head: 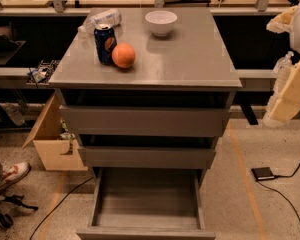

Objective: Close bottom drawer

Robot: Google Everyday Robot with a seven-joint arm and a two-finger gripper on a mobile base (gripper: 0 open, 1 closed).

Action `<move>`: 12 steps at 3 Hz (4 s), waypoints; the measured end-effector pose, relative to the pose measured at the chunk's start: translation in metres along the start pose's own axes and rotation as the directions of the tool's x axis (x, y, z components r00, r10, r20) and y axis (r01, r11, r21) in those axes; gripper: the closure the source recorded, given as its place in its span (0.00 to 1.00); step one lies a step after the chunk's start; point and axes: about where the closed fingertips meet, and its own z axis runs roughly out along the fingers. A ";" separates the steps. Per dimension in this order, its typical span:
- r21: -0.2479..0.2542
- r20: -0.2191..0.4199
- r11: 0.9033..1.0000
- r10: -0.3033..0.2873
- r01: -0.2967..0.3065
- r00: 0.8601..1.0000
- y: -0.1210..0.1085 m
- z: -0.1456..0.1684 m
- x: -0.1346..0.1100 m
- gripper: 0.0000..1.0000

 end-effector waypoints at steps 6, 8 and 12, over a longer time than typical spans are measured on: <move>-0.286 -0.207 0.894 0.294 -0.345 0.933 0.142 0.214 0.108 0.00; -0.314 -0.212 0.877 0.308 -0.363 0.928 0.154 0.227 0.113 0.00; -0.544 -0.274 0.667 0.432 -0.509 0.859 0.285 0.411 0.132 0.00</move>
Offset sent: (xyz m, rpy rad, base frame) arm -0.0057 -0.0086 -0.0942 0.0164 0.1970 -0.0589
